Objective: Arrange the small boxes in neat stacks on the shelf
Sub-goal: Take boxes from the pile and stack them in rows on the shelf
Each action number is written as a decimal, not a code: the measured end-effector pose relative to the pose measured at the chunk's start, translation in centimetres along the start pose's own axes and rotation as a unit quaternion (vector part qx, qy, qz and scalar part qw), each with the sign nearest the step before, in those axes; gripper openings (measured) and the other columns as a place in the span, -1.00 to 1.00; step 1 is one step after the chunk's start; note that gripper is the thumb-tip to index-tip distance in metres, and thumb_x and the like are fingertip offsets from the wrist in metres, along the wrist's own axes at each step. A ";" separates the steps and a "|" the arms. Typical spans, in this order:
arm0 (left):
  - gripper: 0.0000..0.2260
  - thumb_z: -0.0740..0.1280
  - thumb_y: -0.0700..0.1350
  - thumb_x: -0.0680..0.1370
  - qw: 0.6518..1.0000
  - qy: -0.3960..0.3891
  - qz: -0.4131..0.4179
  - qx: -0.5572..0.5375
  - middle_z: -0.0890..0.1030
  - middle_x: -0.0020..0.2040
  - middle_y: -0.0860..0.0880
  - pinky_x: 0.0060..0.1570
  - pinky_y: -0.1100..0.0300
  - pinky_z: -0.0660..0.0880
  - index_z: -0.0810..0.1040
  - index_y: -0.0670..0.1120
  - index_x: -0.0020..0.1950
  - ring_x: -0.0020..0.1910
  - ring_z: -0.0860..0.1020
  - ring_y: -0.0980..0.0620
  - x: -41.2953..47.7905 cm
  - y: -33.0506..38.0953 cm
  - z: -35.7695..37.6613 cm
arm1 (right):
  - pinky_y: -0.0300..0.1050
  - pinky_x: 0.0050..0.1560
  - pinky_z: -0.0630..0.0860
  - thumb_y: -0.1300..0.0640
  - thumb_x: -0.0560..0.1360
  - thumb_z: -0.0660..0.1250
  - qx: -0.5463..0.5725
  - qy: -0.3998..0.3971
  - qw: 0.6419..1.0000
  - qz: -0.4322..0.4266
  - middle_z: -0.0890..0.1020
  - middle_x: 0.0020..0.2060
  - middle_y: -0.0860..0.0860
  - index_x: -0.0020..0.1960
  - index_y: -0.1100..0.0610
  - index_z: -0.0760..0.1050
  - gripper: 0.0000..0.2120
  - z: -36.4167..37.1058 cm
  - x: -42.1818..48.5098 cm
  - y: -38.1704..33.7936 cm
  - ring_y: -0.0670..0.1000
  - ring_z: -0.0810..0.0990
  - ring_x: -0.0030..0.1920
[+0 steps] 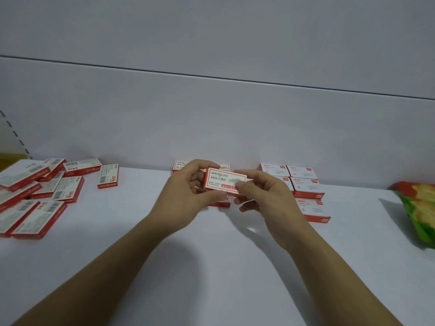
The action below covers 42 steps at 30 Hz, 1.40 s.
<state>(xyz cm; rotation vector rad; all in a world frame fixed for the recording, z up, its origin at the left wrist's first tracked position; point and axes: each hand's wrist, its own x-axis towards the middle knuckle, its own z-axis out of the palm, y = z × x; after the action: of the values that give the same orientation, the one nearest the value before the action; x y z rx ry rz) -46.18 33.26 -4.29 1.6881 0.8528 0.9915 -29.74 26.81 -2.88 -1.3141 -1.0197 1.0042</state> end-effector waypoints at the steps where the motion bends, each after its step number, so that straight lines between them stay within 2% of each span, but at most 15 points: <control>1: -0.60 0.52 -0.28 0.35 1.000 0.007 -0.001 0.003 0.69 -0.07 0.12 -0.10 0.19 0.61 0.53 0.05 0.09 -0.04 0.65 0.15 0.1 0.0 -0.1 | -0.16 -0.25 0.58 0.29 0.51 0.34 0.011 0.002 1.000 -0.001 0.72 -0.14 0.07 0.11 0.14 0.59 -0.80 0.0 0.0 -0.1 -0.03 0.63 -0.30; 5: -0.58 0.51 -0.26 0.37 1.000 0.016 0.008 0.024 0.66 -0.08 0.21 -0.15 0.31 0.58 0.52 0.12 0.10 -0.06 0.63 0.24 0.0 0.1 -0.1 | -0.16 -0.20 0.61 0.31 0.52 0.34 0.021 0.012 1.000 -0.017 0.72 -0.16 0.06 0.16 0.12 0.57 -0.75 0.2 0.0 0.1 -0.06 0.64 -0.31; 8: -0.51 0.48 -0.27 0.40 0.999 0.019 0.007 0.035 0.63 -0.02 0.22 -0.10 0.36 0.56 0.49 0.08 0.25 -0.06 0.61 0.29 0.0 0.2 0.0 | -0.18 -0.19 0.60 0.29 0.52 0.33 0.024 0.025 0.999 -0.022 0.72 -0.16 0.02 0.18 0.08 0.57 -0.73 0.3 0.1 0.4 -0.08 0.64 -0.30; 13: -0.40 0.44 -0.23 0.45 0.999 0.014 -0.009 0.028 0.61 0.08 0.21 0.12 0.19 0.55 0.38 0.10 0.43 0.05 0.61 0.21 0.0 0.1 0.1 | -0.22 -0.19 0.60 0.30 0.53 0.32 0.025 0.022 0.999 -0.027 0.72 -0.17 0.03 0.18 0.08 0.56 -0.73 0.5 0.1 0.4 -0.10 0.64 -0.30; 16: -0.39 0.40 -0.18 0.49 0.998 0.000 -0.006 0.065 0.55 0.10 0.29 0.16 0.24 0.52 0.27 0.17 0.47 0.10 0.56 0.25 -0.1 0.1 0.1 | -0.23 -0.19 0.60 0.30 0.52 0.33 0.029 0.024 0.999 -0.029 0.72 -0.18 0.04 0.20 0.10 0.55 -0.72 0.6 0.0 0.4 -0.10 0.64 -0.30; 19: -0.39 0.33 -0.13 0.55 0.993 -0.017 0.003 0.115 0.48 0.20 0.23 0.20 0.28 0.47 0.15 0.18 0.50 0.18 0.51 0.17 0.0 0.0 0.2 | -0.23 -0.19 0.61 0.31 0.51 0.34 0.041 0.025 0.998 -0.034 0.71 -0.20 0.07 0.19 0.10 0.55 -0.72 0.7 0.0 0.5 -0.10 0.64 -0.31; 22: -0.40 0.26 -0.06 0.58 0.989 -0.033 -0.004 0.146 0.42 0.34 0.15 0.28 0.13 0.44 0.03 0.18 0.53 0.28 0.45 0.09 0.0 -0.4 0.3 | -0.24 -0.20 0.61 0.31 0.51 0.34 0.046 0.025 0.998 -0.037 0.71 -0.21 0.05 0.16 0.04 0.54 -0.72 0.9 0.0 0.7 -0.09 0.66 -0.30; 26: -0.41 0.15 0.02 0.62 0.982 -0.048 -0.016 0.182 0.31 0.46 0.12 0.37 0.03 0.36 -0.10 0.17 0.55 0.38 0.36 0.07 0.1 -1.0 0.2 | -0.18 -0.14 0.63 0.28 0.52 0.35 0.032 0.036 0.998 -0.038 0.70 -0.11 0.12 0.24 0.05 0.53 -0.67 1.2 0.3 1.1 -0.04 0.67 -0.24; 29: -0.45 0.19 0.01 0.62 0.977 -0.047 -0.015 0.208 0.37 0.42 0.14 0.31 0.14 0.41 0.01 0.15 0.55 0.30 0.43 0.11 0.4 -0.8 -0.4 | -0.10 -0.03 0.64 0.27 0.52 0.35 0.004 0.041 0.999 -0.032 0.70 -0.07 0.11 0.29 0.10 0.52 -0.65 1.2 0.6 1.1 0.04 0.69 -0.13; 31: -0.48 0.26 -0.01 0.59 0.972 -0.035 0.001 0.233 0.50 0.28 0.14 0.14 0.24 0.50 0.15 0.16 0.51 0.10 0.55 0.12 0.7 -0.2 -1.2 | -0.08 0.00 0.64 0.26 0.52 0.35 -0.014 0.039 0.999 -0.031 0.70 -0.05 0.09 0.30 0.10 0.51 -0.64 1.4 0.9 0.9 0.06 0.69 -0.11; 34: -0.59 0.33 -0.01 0.56 0.948 -0.033 0.044 0.314 0.53 0.05 0.15 -0.09 0.34 0.50 0.31 0.14 0.38 -0.09 0.56 0.15 1.2 0.9 -2.9 | -0.04 0.01 0.64 0.27 0.52 0.36 -0.035 0.037 0.998 -0.036 0.70 -0.06 0.10 0.31 0.11 0.51 -0.64 2.1 1.7 0.2 0.07 0.69 -0.11; 38: -0.65 0.42 -0.01 0.49 0.919 -0.012 0.088 0.383 0.48 0.05 0.09 -0.02 0.30 0.45 0.48 0.08 0.26 -0.04 0.49 0.16 2.5 1.1 -6.0 | -0.06 0.00 0.63 0.27 0.52 0.36 -0.056 0.008 0.998 -0.042 0.71 -0.14 0.02 0.30 0.11 0.51 -0.64 3.8 3.0 -0.7 0.00 0.69 -0.18; 42: -0.67 0.40 0.01 0.50 0.914 -0.005 0.063 0.401 0.46 0.02 0.11 -0.04 0.30 0.43 0.51 0.07 0.26 -0.09 0.46 0.27 3.3 -0.6 -8.6 | -0.08 0.03 0.60 0.21 0.53 0.36 -0.106 0.010 0.994 -0.031 0.70 -0.13 -0.06 0.27 0.06 0.52 -0.68 5.6 4.2 -1.3 -0.05 0.67 -0.16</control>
<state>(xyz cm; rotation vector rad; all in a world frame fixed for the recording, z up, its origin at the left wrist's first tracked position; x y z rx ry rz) -52.59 39.65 -2.34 2.4579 1.2622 0.7471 -34.05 32.31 -1.48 -1.4533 -1.1695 0.8520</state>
